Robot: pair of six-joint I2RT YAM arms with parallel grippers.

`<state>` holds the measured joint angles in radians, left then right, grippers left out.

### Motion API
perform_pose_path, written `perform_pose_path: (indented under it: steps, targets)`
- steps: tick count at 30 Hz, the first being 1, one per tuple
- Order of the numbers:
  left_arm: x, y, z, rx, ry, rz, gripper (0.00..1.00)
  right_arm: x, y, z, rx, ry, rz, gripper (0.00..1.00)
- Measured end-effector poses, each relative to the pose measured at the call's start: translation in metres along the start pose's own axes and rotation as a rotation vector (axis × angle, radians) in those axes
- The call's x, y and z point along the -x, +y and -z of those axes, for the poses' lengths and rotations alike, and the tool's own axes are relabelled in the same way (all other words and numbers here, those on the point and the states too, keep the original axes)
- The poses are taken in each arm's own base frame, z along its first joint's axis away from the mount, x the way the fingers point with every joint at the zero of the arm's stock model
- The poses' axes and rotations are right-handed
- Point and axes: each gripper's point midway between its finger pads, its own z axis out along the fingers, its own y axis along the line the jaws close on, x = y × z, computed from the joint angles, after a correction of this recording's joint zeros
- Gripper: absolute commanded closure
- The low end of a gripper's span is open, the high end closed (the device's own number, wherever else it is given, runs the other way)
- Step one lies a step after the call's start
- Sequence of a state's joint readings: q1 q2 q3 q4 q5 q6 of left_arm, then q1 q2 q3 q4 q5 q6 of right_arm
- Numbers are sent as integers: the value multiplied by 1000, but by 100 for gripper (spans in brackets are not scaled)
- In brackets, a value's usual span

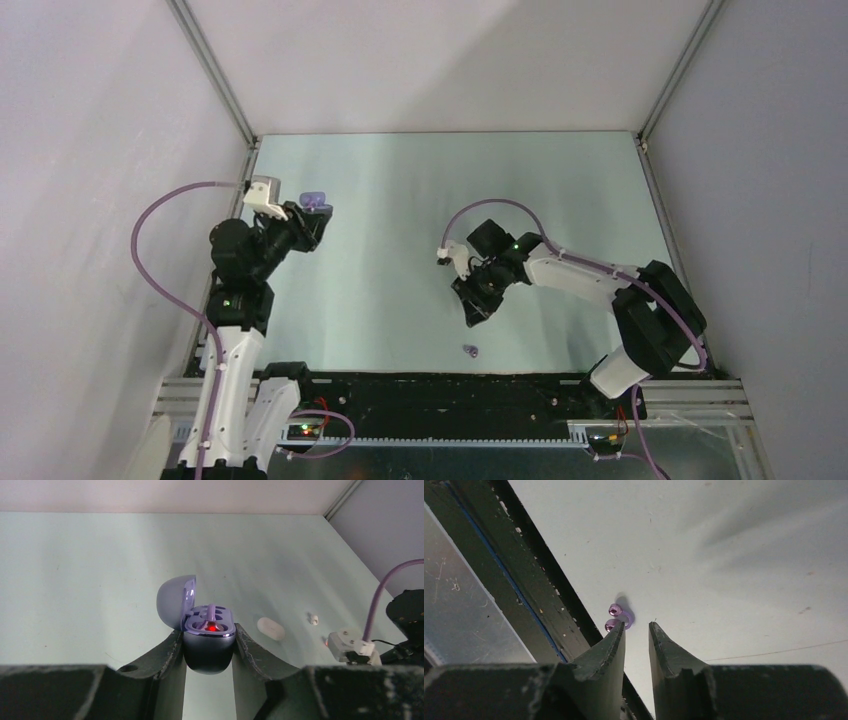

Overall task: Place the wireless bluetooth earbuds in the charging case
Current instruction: Pick up the earbud from the center of the board.

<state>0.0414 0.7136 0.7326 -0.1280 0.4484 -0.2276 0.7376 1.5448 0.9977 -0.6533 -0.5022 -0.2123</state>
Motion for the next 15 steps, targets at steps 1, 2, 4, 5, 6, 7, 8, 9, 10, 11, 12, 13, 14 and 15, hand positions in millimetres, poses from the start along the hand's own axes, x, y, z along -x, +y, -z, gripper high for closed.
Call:
perform_pose_path:
  steps: [1, 2, 4, 5, 6, 7, 8, 9, 10, 11, 12, 13, 14, 15]
  targets:
    - [-3, 0, 0, 1, 6, 3, 100, -3, 0, -4, -1, 15, -21, 71]
    - [-5, 1, 0, 3, 11, 5, 100, -6, 1, -8, -3, 32, -35, 71]
    - [-8, 2, 1, 4, 18, 9, 100, -12, 4, -14, -5, 55, -45, 71]
    - [-10, 2, 1, 5, 21, 11, 100, -15, 8, -18, -4, 67, -40, 72]
    - [-11, 2, 1, 5, 22, 11, 100, -18, 12, -21, -1, 79, -31, 73]
    - [-12, 2, 1, 6, 23, 12, 100, -21, 15, -23, 1, 89, -24, 73]
    - [-13, 2, 1, 6, 24, 13, 100, -25, 19, -26, 2, 100, -15, 74]
    - [-14, 3, 1, 6, 27, 14, 100, -28, 21, -28, 2, 110, -9, 74]
    - [-15, 3, 1, 7, 27, 14, 100, -31, 25, -30, 6, 122, 1, 74]
    - [-14, 3, 1, 7, 27, 14, 100, -34, 27, -32, 7, 131, 7, 74]
    - [-14, 3, 1, 7, 26, 14, 100, -37, 29, -33, 4, 139, 12, 74]
    - [-14, 3, 1, 6, 24, 13, 100, -38, 28, -33, -1, 144, 15, 74]
    - [-13, 3, 1, 6, 23, 12, 100, -39, 27, -33, -9, 146, 16, 74]
    - [-13, 3, 0, 5, 20, 11, 100, -40, 26, -33, -17, 147, 16, 72]
